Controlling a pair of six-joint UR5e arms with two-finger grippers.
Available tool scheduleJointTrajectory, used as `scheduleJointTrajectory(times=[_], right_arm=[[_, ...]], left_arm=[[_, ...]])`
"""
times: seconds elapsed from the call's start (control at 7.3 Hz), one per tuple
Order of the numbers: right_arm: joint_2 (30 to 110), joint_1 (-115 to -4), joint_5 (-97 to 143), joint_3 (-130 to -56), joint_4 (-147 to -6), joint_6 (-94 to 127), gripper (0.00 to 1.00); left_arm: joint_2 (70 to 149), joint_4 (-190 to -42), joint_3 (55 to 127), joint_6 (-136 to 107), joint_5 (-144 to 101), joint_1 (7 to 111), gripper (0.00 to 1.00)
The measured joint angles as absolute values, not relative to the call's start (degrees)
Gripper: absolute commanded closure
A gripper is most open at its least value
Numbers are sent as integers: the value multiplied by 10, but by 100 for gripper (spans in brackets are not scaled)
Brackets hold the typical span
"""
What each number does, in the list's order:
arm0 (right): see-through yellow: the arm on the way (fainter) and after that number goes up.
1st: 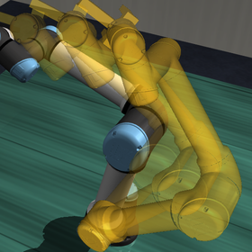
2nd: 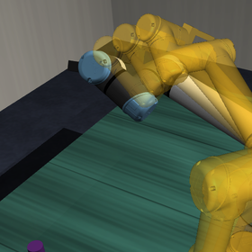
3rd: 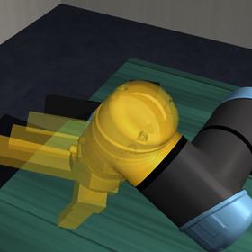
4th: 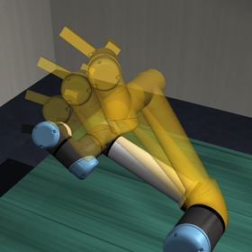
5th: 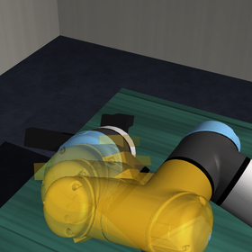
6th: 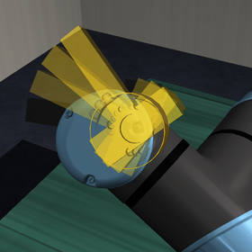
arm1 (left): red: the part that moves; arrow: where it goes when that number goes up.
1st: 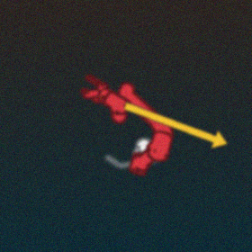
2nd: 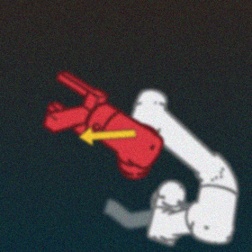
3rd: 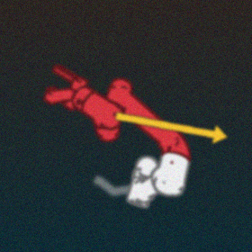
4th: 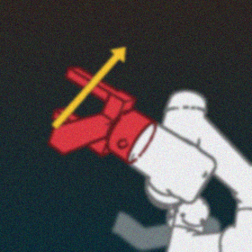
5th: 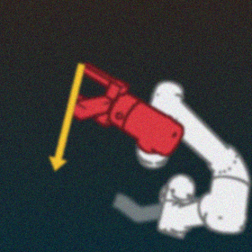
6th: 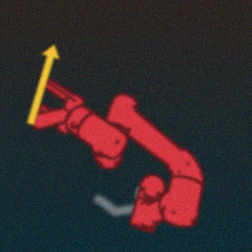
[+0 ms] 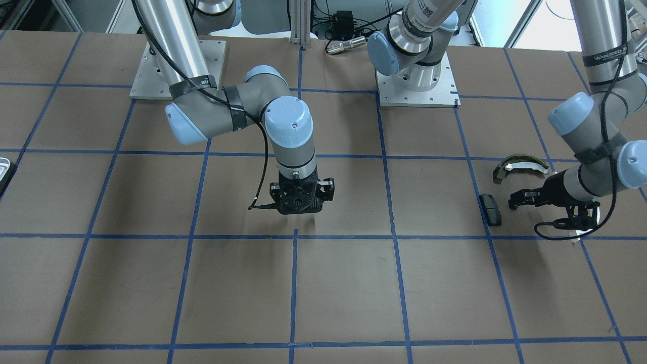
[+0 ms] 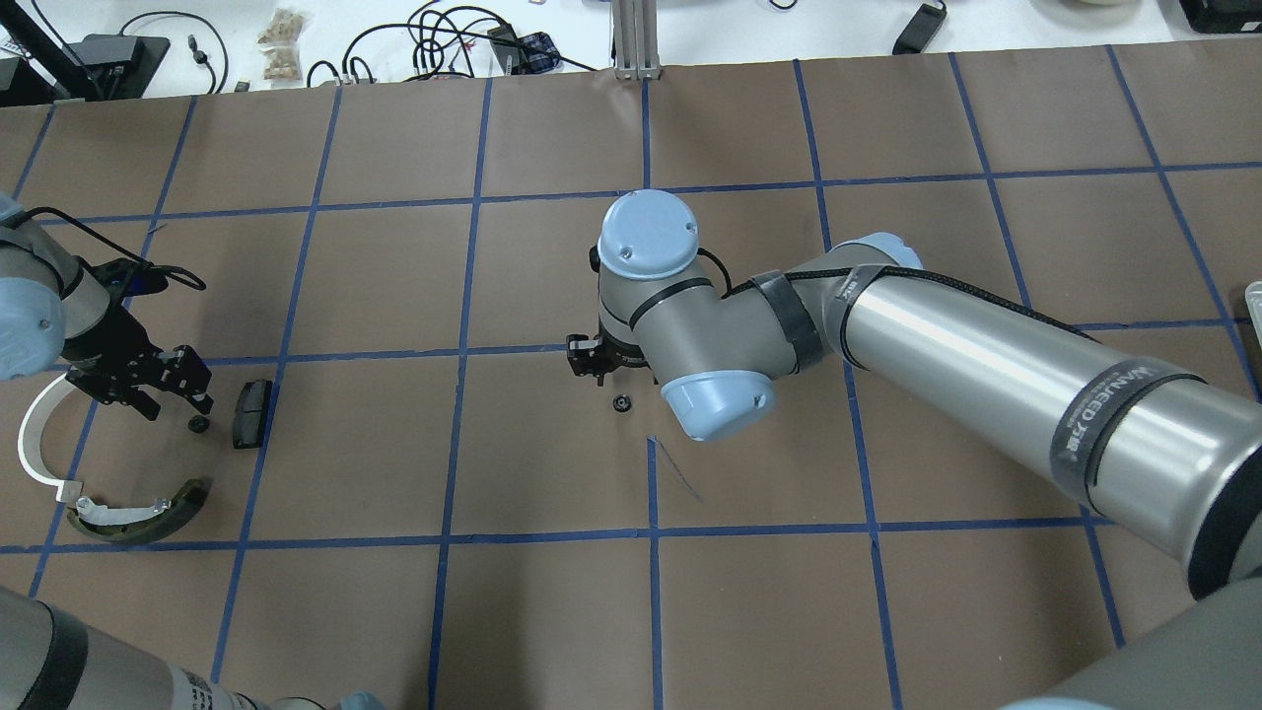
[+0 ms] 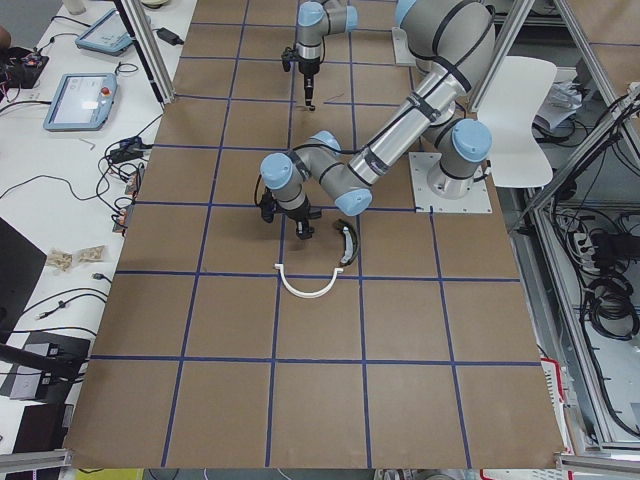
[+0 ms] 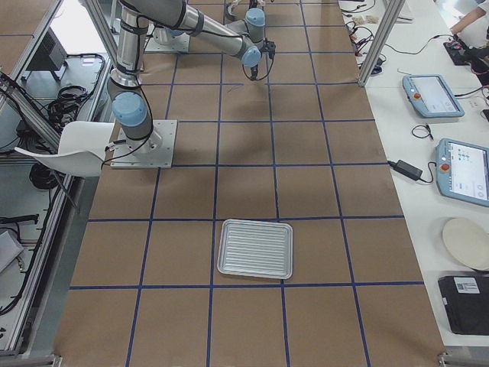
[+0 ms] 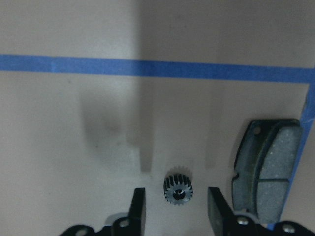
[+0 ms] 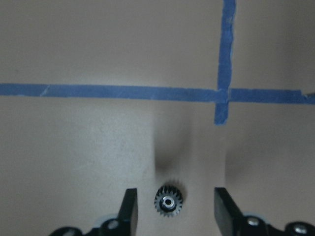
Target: Place bearing gear from tray to pile
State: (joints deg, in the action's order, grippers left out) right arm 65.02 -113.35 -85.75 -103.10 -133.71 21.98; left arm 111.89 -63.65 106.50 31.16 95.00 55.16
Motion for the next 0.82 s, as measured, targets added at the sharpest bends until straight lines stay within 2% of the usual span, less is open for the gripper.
scheduleJointTrajectory(times=[0.41, 0.82], right_arm=[[745, -1016, -881, -993, -1199, 97, 0], [869, -934, -884, -911, -990, 31, 0]], left_arm=[[1102, -648, 1023, 297, 924, 623, 0], [1088, -653, 998, 184, 907, 788, 0]])
